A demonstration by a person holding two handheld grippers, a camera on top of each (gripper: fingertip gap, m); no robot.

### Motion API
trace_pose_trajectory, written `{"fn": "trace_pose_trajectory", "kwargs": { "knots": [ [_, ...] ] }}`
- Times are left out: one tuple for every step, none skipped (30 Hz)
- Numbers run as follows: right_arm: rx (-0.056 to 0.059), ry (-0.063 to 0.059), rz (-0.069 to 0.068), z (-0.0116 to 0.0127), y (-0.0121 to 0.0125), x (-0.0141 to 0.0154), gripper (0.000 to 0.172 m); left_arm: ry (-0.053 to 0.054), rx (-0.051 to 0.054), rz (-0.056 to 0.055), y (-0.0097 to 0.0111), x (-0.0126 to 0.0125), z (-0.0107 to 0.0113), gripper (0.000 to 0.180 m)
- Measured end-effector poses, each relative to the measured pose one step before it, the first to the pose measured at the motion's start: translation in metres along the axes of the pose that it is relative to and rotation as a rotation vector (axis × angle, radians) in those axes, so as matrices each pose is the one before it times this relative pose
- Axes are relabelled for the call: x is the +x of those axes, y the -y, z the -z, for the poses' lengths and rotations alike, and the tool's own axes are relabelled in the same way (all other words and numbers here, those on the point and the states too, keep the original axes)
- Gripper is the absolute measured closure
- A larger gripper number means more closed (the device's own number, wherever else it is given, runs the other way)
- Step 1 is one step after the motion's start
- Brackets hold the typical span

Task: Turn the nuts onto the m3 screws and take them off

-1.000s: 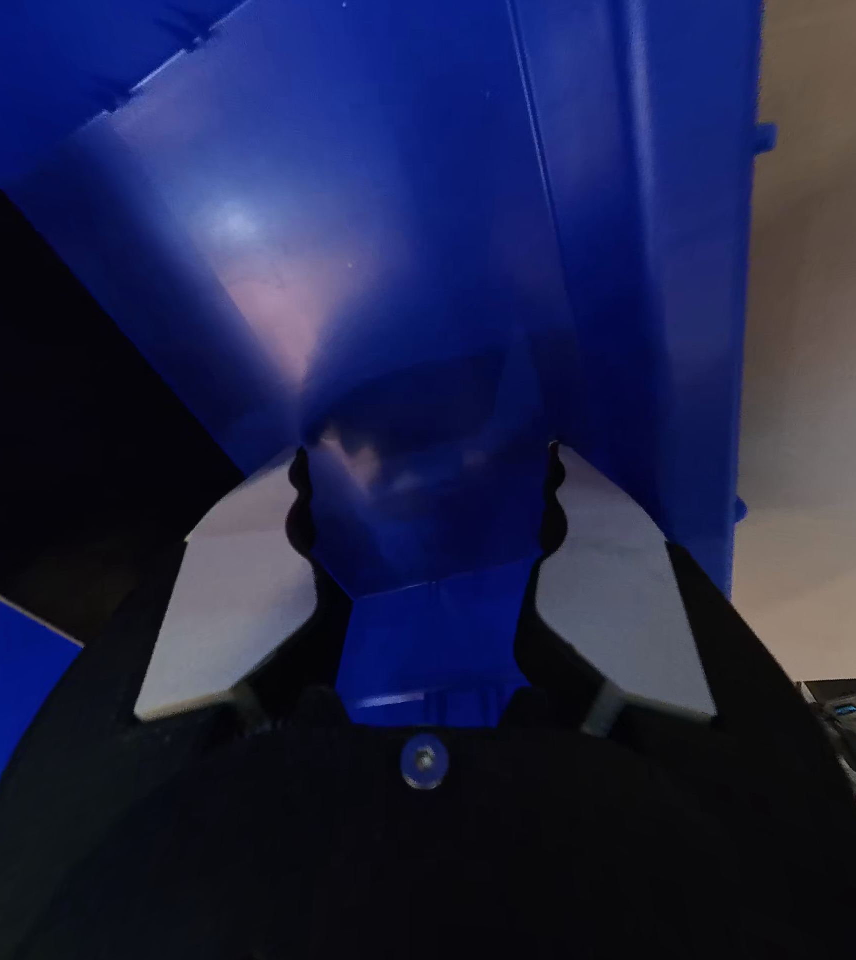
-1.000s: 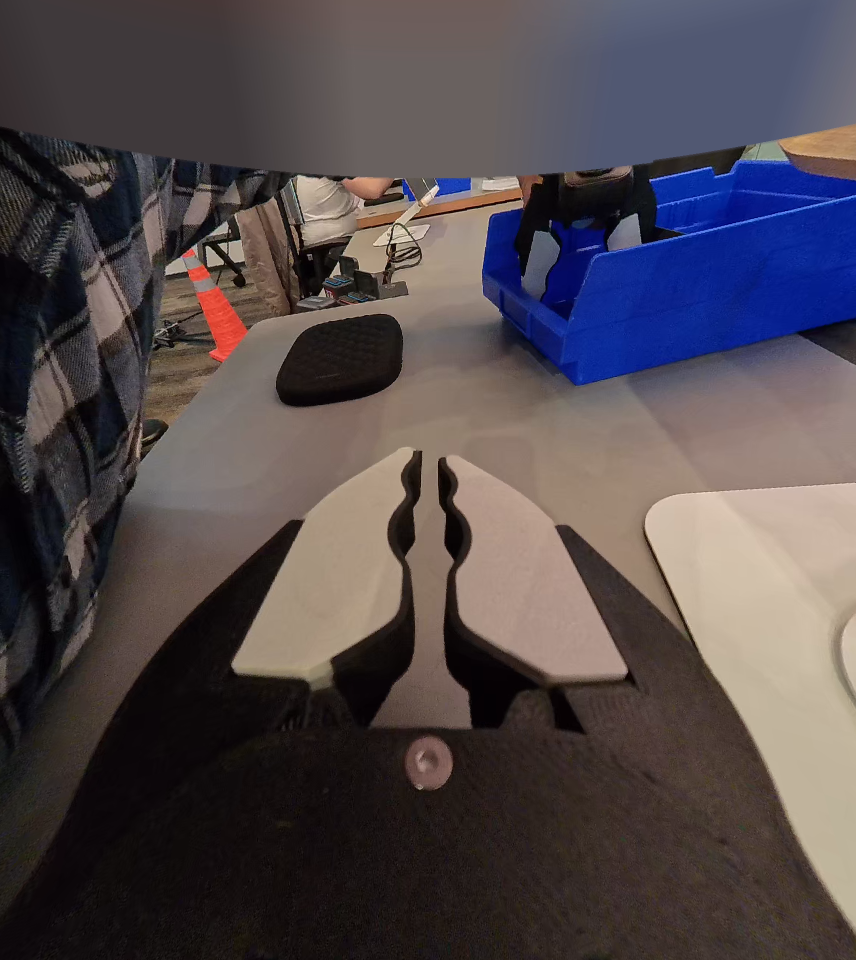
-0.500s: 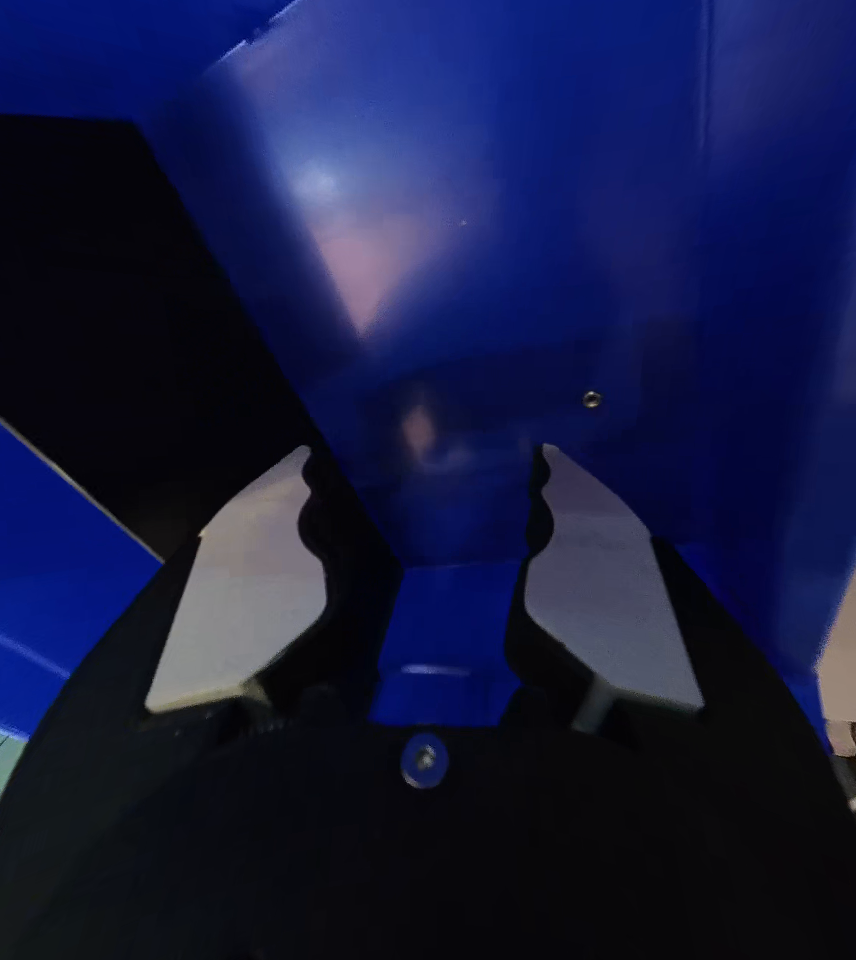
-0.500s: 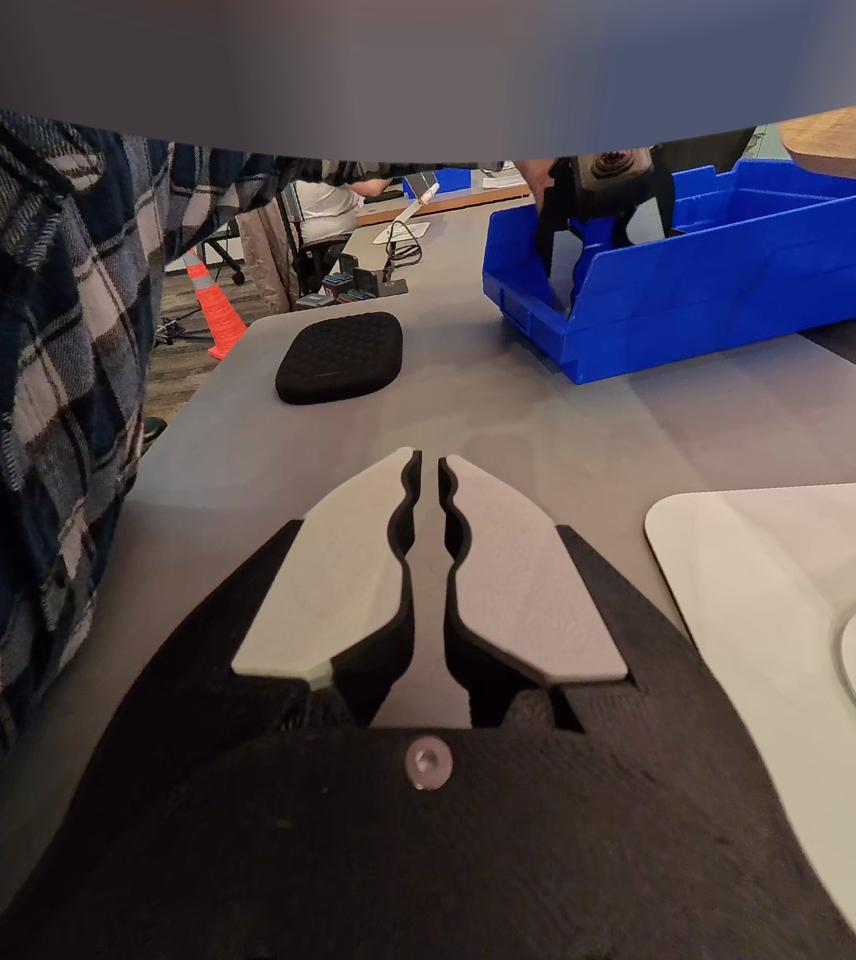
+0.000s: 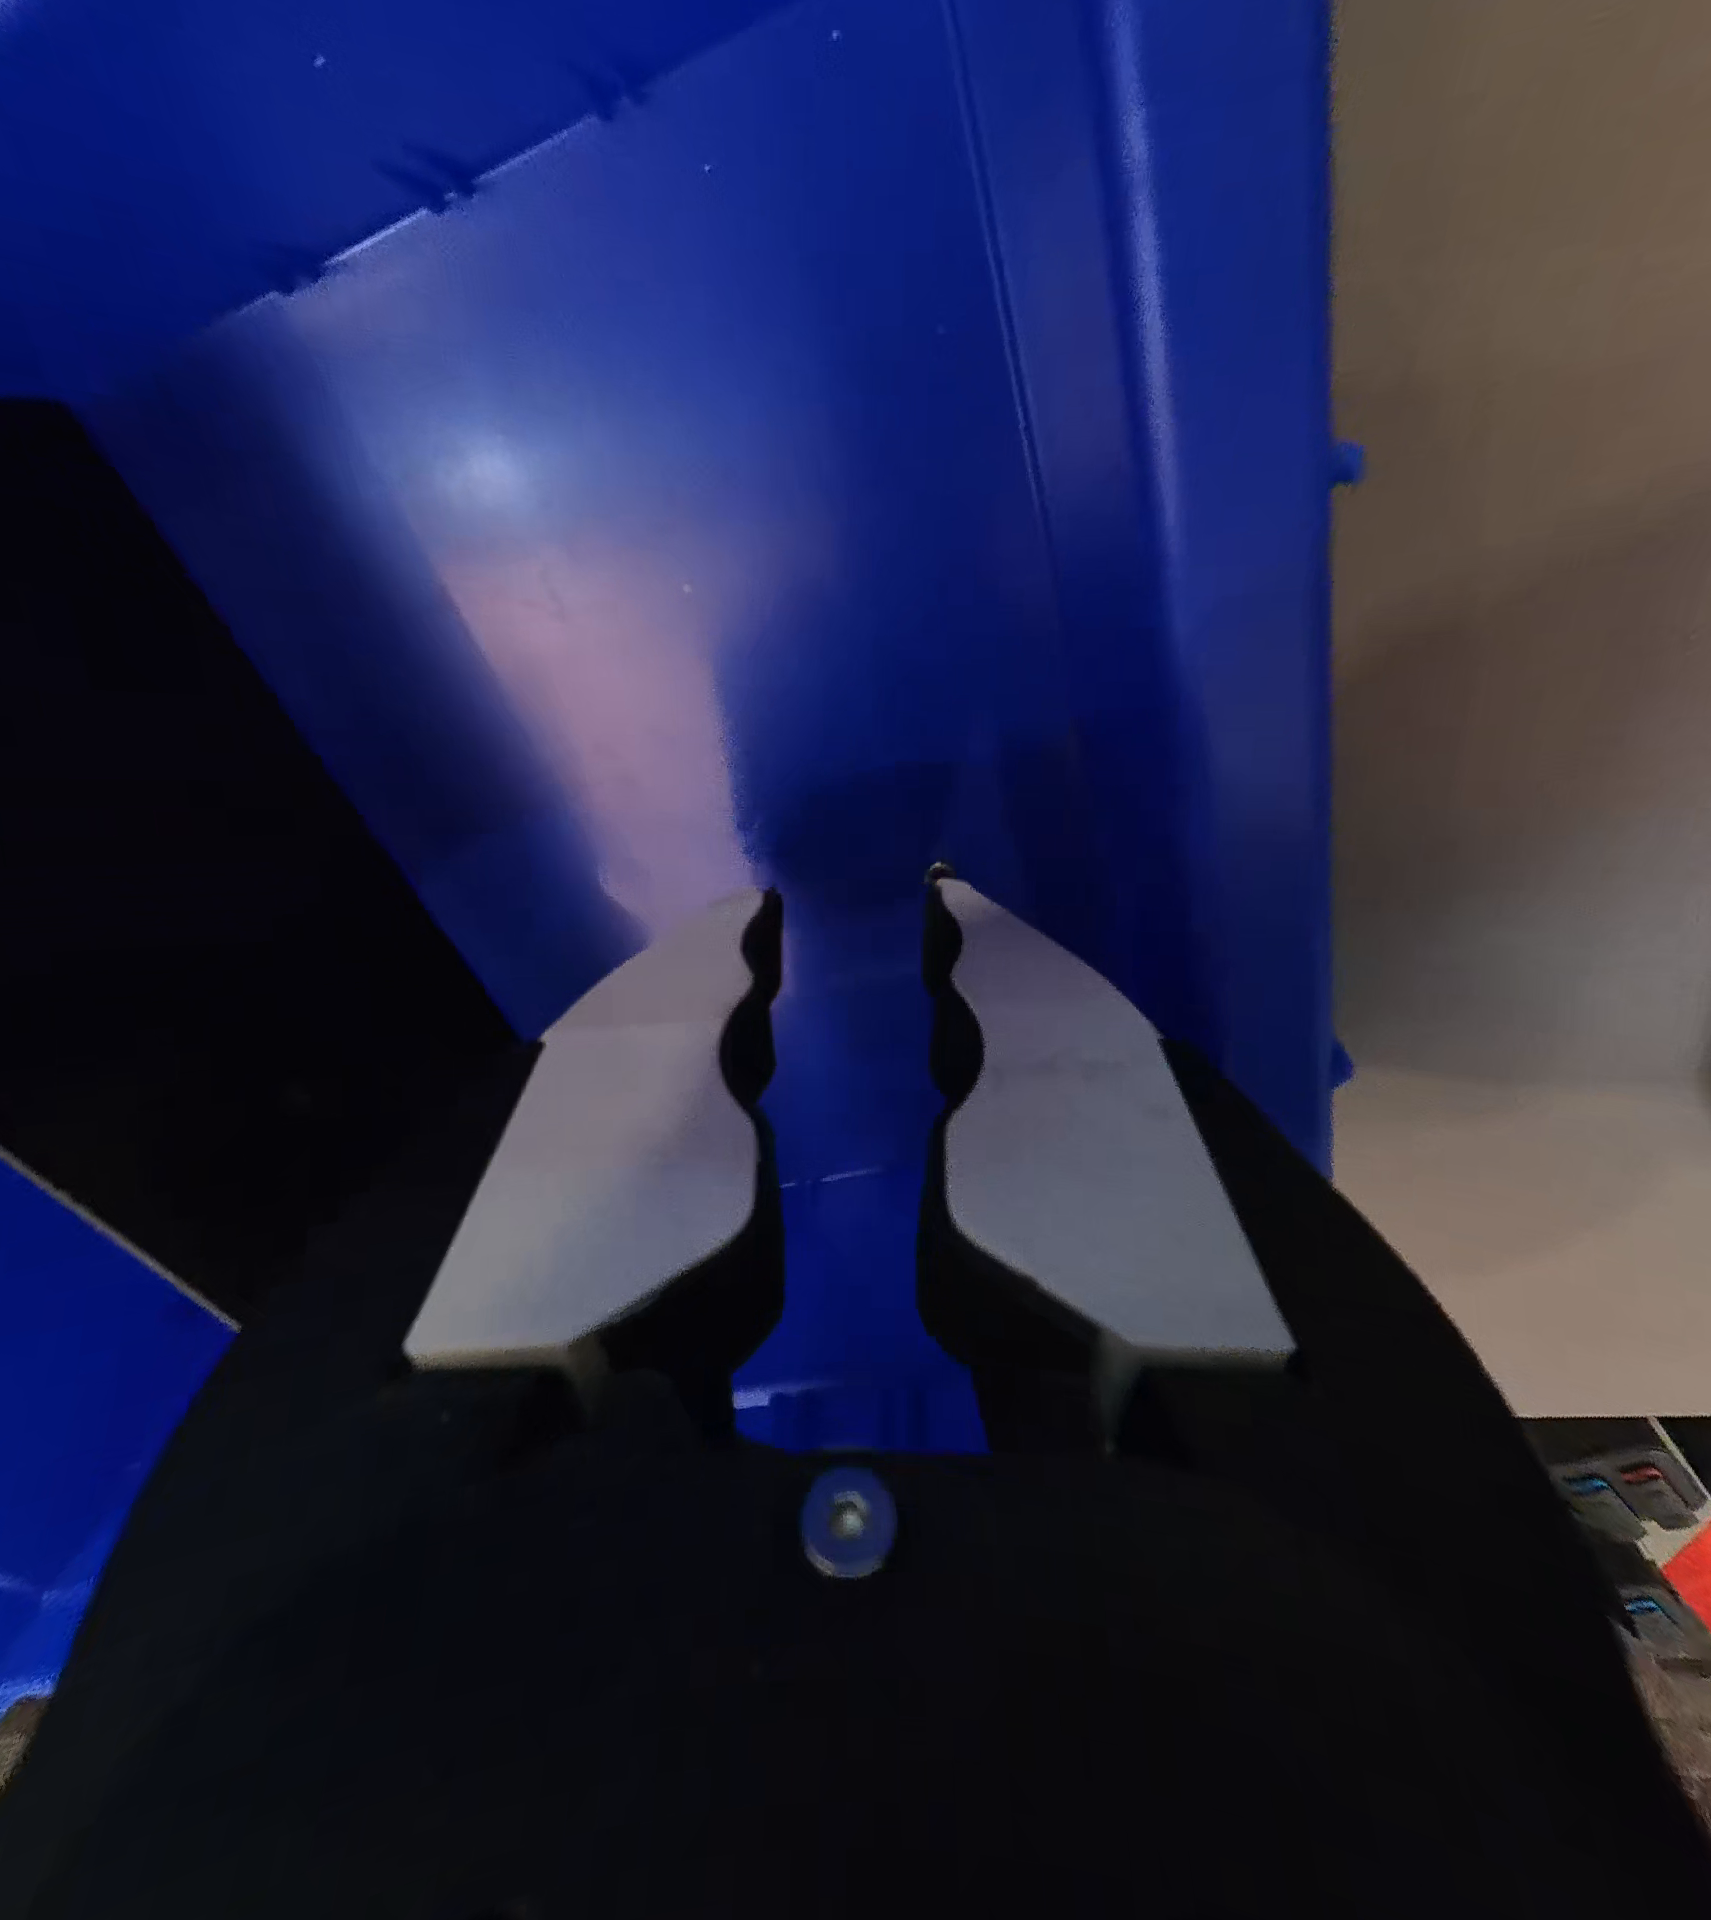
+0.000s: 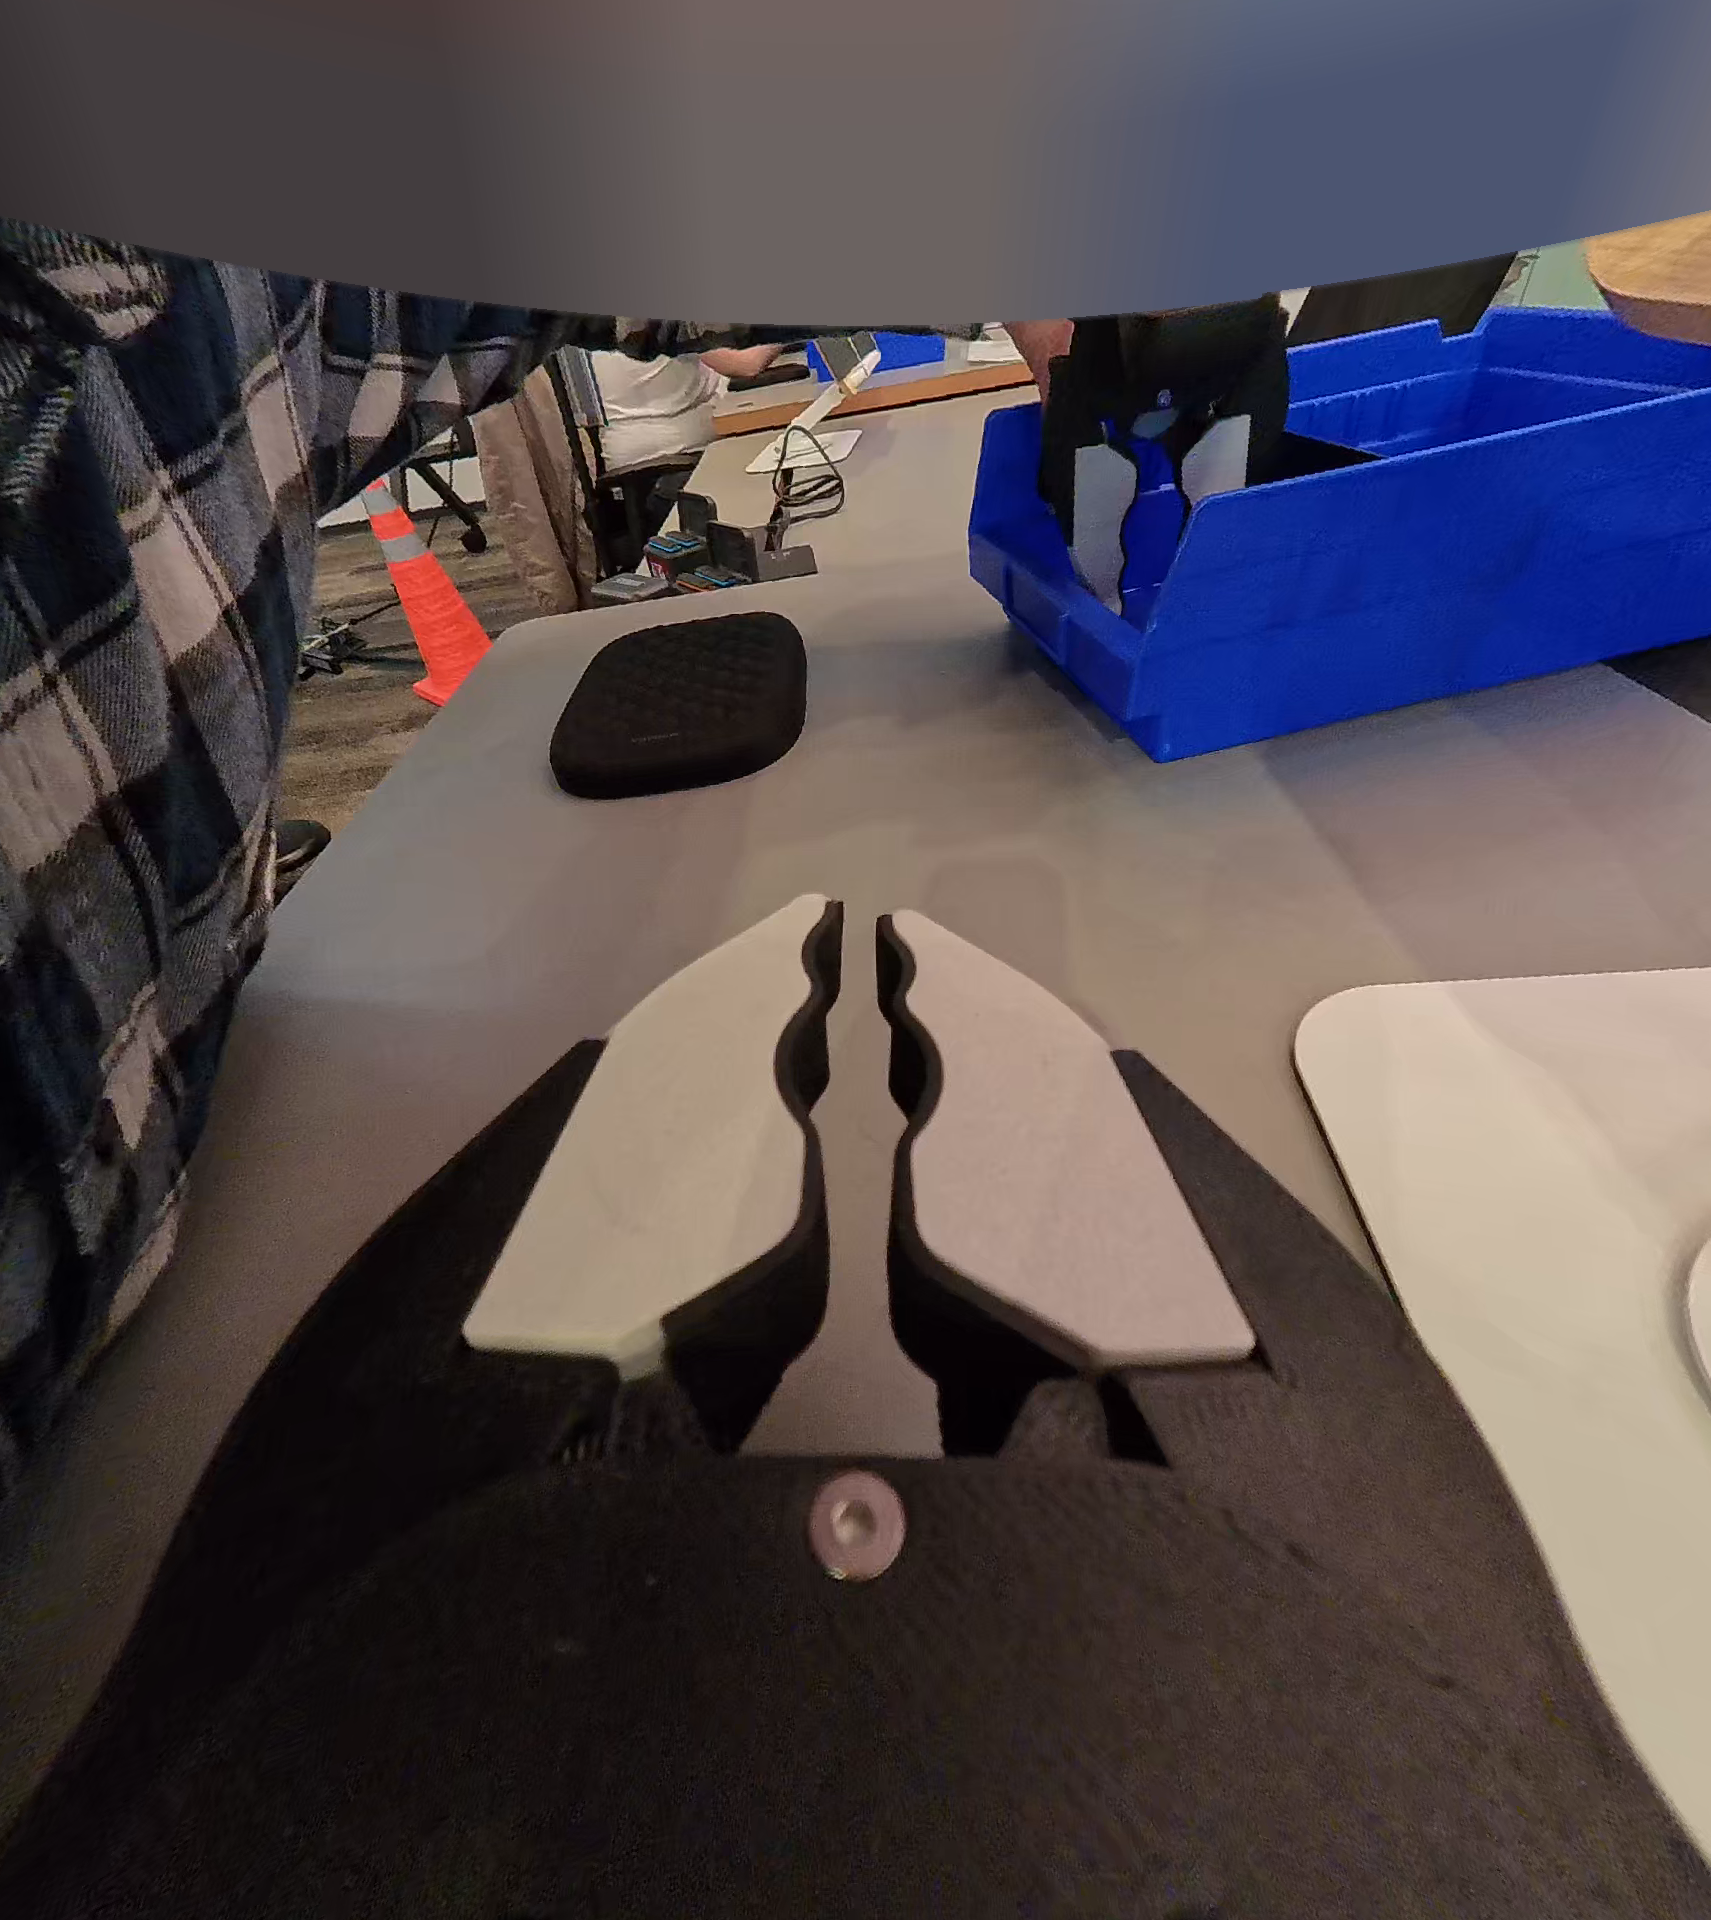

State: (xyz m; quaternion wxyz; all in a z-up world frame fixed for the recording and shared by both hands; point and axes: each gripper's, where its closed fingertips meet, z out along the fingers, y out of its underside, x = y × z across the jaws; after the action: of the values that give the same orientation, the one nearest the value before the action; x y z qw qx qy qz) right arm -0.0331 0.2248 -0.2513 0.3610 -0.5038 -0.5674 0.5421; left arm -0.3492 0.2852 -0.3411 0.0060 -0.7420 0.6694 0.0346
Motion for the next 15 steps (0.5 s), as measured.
{"fn": "trace_pose_trajectory", "kwargs": {
  "knots": [
    [-0.0007,0.0,0.0003,-0.00006,-0.00017,0.00006,0.165,-0.0099,0.0007,0.0093,0.00022,0.00165,0.00005,0.156],
    [0.0,-0.0002,0.0002,0.00003,-0.00008,0.00024,0.165,0.0063,-0.0029,0.006,-0.00016,-0.00035,-0.00018,0.156],
    [0.0008,0.0002,-0.0003,0.00007,0.00001,0.00014,0.165,0.0016,-0.0027,-0.0042,-0.00011,0.00106,-0.00041,0.157],
    [0.0011,0.0002,-0.0006,0.00019,0.00013,0.00017,0.165,-0.016,-0.0057,-0.0054,0.00008,0.00374,-0.00043,0.157],
    [0.0005,0.0001,-0.0001,0.0,-0.00002,0.00019,0.165,0.0005,-0.0046,-0.0034,0.00033,0.00082,-0.00028,0.156],
    [-0.0006,0.0,0.0005,-0.00004,-0.00015,0.00017,0.165,0.0003,0.0004,-0.001,0.00072,0.00037,-0.00018,0.157],
    [-0.0012,-0.0003,0.0009,-0.00004,-0.00014,0.00003,0.165,-0.0183,-0.0035,-0.004,-0.00001,0.00297,-0.00028,0.156],
    [-0.0013,-0.0003,0.0014,-0.00014,-0.00023,0.0001,0.165,-0.0112,-0.006,-0.0084,-0.00036,0.00212,-0.00031,0.159],
    [-0.0015,-0.0001,0.0014,-0.00015,-0.00027,-0.00002,0.165,0.0022,-0.0009,-0.0023,0.0004,-0.0004,-0.0002,0.159],
    [-0.0014,0.0001,0.0008,-0.0002,-0.00022,0.00013,0.165,-0.0013,0.0005,0.0006,0.00061,-0.00004,-0.0003,0.16],
    [-0.0008,0.0003,0.0001,-0.00002,-0.00007,0.00009,0.165,-0.0053,-0.0041,-0.0038,0.00008,0.00078,-0.00046,0.163],
    [0.0,0.0003,-0.0001,0.00001,-0.00009,0.00007,0.165,0.0013,-0.0056,-0.0026,0.00024,-0.00006,-0.00093,0.164],
    [0.0005,0.0001,-0.0002,0.0,-0.00002,0.00018,0.165,0.0037,-0.0004,0.0045,0.00109,-0.00086,-0.0009,0.166],
    [0.0005,-0.0001,-0.0002,0.0,-0.00002,0.00021,0.165,-0.0107,-0.0041,-0.0003,0.00077,0.00139,-0.00091,0.171],
    [0.0001,-0.0001,-0.0001,0.00012,-0.00008,0.00019,0.165,-0.0074,0.0004,-0.0032,0.00131,0.00125,-0.00003,0.174]
  ]
}}
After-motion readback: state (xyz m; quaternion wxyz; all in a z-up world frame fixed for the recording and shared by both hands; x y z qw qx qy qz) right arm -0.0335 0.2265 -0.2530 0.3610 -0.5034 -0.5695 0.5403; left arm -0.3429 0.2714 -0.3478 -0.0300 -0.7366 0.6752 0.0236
